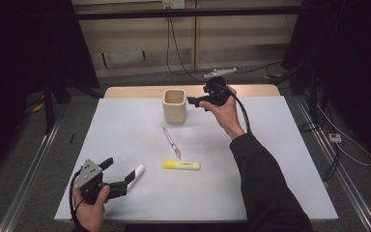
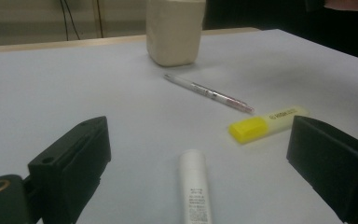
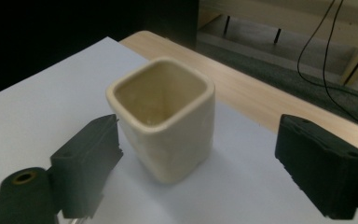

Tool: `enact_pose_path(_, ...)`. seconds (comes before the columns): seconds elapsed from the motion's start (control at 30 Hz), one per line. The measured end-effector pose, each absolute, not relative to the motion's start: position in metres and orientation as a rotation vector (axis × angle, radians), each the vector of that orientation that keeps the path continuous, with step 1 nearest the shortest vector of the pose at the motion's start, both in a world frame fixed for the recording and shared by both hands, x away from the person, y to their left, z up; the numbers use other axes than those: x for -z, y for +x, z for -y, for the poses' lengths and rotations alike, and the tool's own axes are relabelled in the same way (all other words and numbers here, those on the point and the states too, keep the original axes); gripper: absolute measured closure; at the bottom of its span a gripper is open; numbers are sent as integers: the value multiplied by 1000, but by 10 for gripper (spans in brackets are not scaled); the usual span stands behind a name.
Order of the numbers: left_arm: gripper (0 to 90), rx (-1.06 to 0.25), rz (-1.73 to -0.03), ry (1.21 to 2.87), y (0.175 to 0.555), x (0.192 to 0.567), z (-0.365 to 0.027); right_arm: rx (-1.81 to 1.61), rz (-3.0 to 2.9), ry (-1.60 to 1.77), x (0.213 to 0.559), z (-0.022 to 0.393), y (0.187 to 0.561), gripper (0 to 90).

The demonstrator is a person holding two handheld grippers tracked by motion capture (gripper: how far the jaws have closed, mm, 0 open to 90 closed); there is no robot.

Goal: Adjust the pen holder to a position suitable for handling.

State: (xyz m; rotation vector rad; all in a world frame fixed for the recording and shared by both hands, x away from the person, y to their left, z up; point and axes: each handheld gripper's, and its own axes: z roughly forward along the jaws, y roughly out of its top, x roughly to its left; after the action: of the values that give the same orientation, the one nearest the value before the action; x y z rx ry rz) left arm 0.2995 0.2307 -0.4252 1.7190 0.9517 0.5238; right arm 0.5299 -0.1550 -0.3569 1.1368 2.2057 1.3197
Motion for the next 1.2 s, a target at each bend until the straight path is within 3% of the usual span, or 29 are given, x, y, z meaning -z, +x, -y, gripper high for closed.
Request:
enact_pose_path(0.57, 60, -496, -939, 1752, 301, 427, -229, -1134, -2332, 1120, 374, 113, 596, 330)
enact_pose_path(0.6, 60, -496, -939, 1748, 301, 427, -229, -1147, -2336, 1130, 374, 107, 602, 381)
enact_pose_path(1.03, 60, -477, -937, 1759, 301, 427, -229, -1106, -2436, 1114, 395, 100, 619, 653)
enact_pose_path(1.2, 60, -471, -944, 1757, 300, 428, -229, -1081, -2450, 1090, 393, 97, 618, 699)
